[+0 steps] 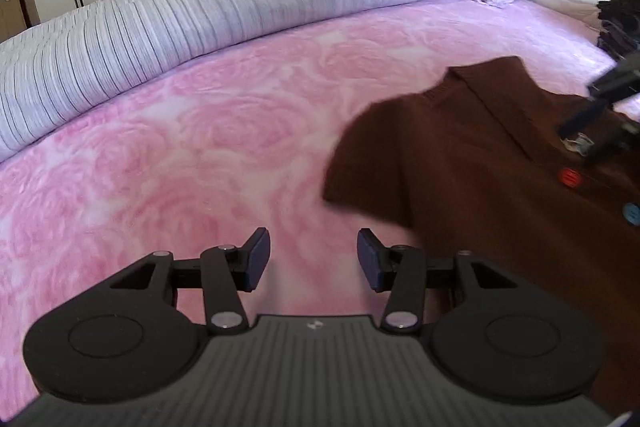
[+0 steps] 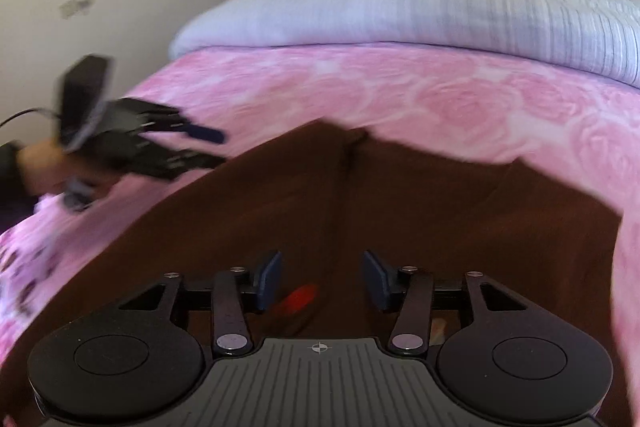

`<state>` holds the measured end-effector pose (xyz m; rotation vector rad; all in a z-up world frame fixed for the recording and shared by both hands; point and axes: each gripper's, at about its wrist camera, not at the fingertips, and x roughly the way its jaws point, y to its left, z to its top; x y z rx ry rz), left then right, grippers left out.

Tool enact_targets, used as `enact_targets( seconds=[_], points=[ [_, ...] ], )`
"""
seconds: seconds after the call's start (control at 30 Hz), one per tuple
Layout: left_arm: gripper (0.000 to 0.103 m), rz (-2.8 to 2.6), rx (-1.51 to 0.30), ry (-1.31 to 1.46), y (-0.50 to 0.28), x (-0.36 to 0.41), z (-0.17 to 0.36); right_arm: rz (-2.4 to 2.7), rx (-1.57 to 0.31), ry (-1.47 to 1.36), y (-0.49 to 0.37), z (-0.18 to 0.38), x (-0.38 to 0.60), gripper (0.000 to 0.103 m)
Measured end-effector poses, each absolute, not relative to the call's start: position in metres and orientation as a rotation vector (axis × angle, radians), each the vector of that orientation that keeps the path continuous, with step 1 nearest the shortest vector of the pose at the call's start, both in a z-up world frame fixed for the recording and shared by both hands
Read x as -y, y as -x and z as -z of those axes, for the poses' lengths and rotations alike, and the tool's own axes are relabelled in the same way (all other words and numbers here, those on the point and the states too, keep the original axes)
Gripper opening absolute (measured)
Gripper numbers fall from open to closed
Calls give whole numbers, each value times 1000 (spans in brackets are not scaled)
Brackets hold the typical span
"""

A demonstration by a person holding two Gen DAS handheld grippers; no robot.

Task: Fold clothes

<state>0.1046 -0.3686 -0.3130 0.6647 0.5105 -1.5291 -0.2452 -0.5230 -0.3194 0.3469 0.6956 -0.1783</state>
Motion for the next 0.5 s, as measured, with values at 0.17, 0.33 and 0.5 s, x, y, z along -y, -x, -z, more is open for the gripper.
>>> enact_targets(
  seconds=[0.17,0.33,0.5],
  points=[
    [43,1517,-537,-620,-84,319,306,161,-756,-269,282,319,441,52],
    [43,1519,-498,-622,-49,276,288,368,-852,-81,294,331,411,52],
    [43,1581,-462,-634,-4,259,265,442,-832,-233,324,319,423,52]
  ],
)
